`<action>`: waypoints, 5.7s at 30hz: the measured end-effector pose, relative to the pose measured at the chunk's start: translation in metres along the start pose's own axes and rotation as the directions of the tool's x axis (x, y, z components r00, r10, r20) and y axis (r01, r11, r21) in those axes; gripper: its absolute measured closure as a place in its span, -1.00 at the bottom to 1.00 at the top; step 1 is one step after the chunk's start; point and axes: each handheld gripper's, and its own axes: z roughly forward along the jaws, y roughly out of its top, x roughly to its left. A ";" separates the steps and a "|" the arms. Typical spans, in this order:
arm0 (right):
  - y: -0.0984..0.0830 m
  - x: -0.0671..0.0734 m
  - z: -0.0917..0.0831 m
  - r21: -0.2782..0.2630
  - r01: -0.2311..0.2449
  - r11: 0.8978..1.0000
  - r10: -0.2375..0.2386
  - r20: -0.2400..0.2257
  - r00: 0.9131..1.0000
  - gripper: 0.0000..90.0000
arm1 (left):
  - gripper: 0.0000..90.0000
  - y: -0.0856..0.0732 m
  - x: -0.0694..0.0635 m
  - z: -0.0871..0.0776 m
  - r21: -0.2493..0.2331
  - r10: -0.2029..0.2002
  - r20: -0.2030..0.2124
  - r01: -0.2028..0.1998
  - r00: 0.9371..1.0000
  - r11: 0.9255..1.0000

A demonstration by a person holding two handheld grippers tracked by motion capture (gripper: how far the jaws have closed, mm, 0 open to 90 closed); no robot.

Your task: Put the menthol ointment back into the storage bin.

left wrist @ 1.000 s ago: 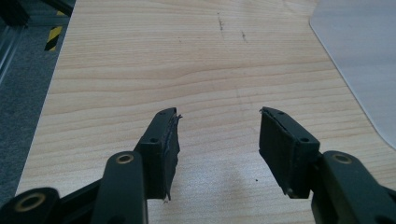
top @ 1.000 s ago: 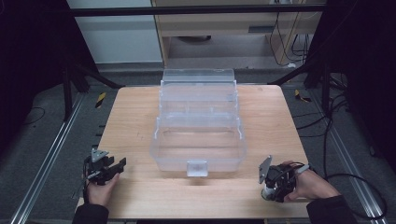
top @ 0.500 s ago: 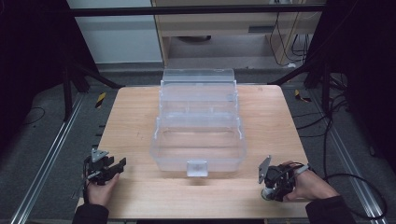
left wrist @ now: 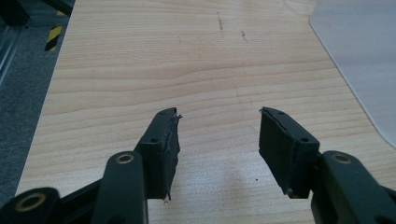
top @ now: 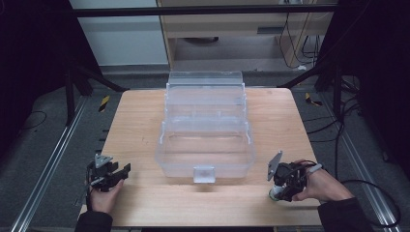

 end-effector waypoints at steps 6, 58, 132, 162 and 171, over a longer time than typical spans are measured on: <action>0.005 -0.005 -0.013 -0.025 -0.029 0.999 0.029 0.005 1.000 0.12 | 0.05 0.000 0.000 0.000 0.001 0.000 0.000 0.000 1.000 1.000; 0.079 -0.054 -0.104 -0.115 -0.002 0.993 0.008 0.057 0.998 0.12 | 0.05 0.000 0.000 0.003 0.020 0.008 0.009 -0.008 1.000 1.000; 0.110 -0.082 -0.005 -0.070 -0.004 0.998 0.005 0.006 1.000 0.12 | 0.06 0.000 0.001 0.003 0.018 0.016 0.004 -0.016 1.000 1.000; 0.104 -0.081 0.017 -0.045 -0.012 0.999 0.011 -0.012 1.000 0.11 | 0.06 0.000 0.001 0.003 0.020 0.017 0.004 -0.017 1.000 1.000; 0.104 -0.081 0.017 -0.044 -0.019 0.999 0.018 -0.011 1.000 0.10 | 0.06 0.000 0.001 0.003 0.021 0.018 0.005 -0.018 1.000 1.000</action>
